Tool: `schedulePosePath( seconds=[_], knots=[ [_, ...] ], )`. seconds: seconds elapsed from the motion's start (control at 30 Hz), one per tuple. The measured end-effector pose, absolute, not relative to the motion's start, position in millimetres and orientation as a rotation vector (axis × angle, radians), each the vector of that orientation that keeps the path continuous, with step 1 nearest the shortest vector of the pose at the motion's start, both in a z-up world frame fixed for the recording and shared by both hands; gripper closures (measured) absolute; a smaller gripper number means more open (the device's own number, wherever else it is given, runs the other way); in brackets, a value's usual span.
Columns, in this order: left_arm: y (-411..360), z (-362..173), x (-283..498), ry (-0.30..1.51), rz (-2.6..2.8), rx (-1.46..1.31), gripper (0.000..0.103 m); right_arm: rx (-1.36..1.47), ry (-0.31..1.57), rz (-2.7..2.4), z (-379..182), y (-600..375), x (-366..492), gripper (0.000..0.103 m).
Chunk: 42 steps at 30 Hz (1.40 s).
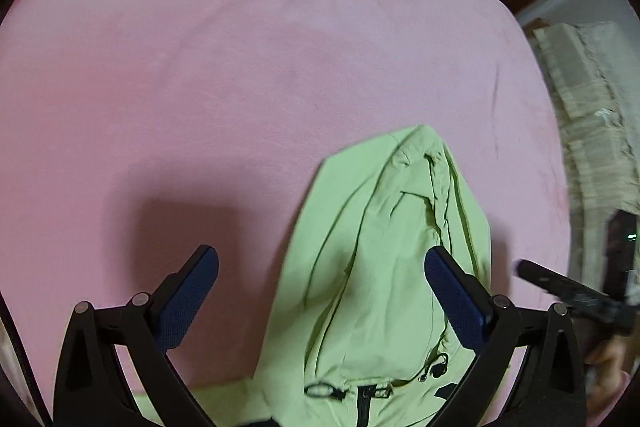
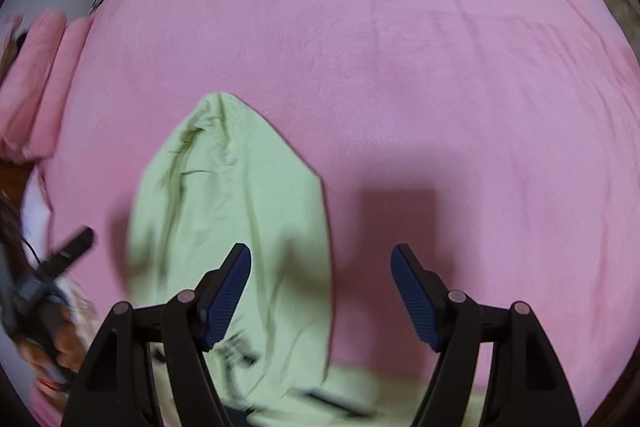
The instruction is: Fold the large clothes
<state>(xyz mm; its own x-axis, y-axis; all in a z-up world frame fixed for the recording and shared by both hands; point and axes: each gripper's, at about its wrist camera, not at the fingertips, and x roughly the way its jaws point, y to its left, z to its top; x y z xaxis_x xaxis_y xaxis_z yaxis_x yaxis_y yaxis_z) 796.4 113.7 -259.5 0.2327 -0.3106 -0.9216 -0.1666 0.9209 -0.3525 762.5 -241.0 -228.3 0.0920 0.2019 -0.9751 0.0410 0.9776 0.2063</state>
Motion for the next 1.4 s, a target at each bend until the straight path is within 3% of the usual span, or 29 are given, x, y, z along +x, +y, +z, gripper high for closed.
schedulePosePath(
  seconds=[0.07, 0.33, 0.4, 0.47, 0.57, 0.6, 0.63, 0.7, 0.9, 1.0, 1.27, 1.4],
  knots=[
    [110, -276, 802, 1.364, -0.125, -0.392, 0.001, 0.182, 1.471, 0.167, -247, -236, 761, 0.052],
    [88, -324, 809, 1.359, -0.116, -0.192, 0.001, 0.286, 1.331, 0.338, -287, -234, 753, 0.057],
    [85, -323, 810, 1.331, -0.128, -0.177, 0.002, 0.273, 1.307, 0.360, -288, -236, 754, 0.065],
    [82, -321, 811, 1.314, -0.157, -0.171, 0.007, 0.262, 1.288, 0.378, -286, -239, 754, 0.079],
    [74, -315, 809, 1.291, -0.220, -0.157, 0.036, 0.222, 1.269, 0.413, -283, -238, 754, 0.092],
    [70, -310, 807, 1.280, -0.245, -0.165, 0.063, 0.188, 1.264, 0.434, -282, -237, 753, 0.094],
    [69, -308, 804, 1.264, -0.278, -0.186, 0.083, 0.157, 1.258, 0.446, -281, -236, 750, 0.097],
    [66, -306, 797, 1.239, -0.306, -0.208, 0.091, 0.114, 1.243, 0.438, -276, -230, 744, 0.098],
    [73, -295, 768, 1.172, -0.304, -0.331, 0.096, -0.069, 1.168, 0.439, -256, -198, 719, 0.099],
    [82, -283, 743, 1.138, -0.321, -0.360, 0.097, -0.029, 1.097, 0.454, -238, -197, 695, 0.099],
    [100, -208, 659, 1.014, -0.379, -0.433, 0.097, 0.029, 0.929, 0.532, -187, -205, 627, 0.099],
    [90, -172, 616, 0.960, -0.341, -0.322, 0.097, 0.021, 0.825, 0.579, -159, -196, 586, 0.099]
  ],
)
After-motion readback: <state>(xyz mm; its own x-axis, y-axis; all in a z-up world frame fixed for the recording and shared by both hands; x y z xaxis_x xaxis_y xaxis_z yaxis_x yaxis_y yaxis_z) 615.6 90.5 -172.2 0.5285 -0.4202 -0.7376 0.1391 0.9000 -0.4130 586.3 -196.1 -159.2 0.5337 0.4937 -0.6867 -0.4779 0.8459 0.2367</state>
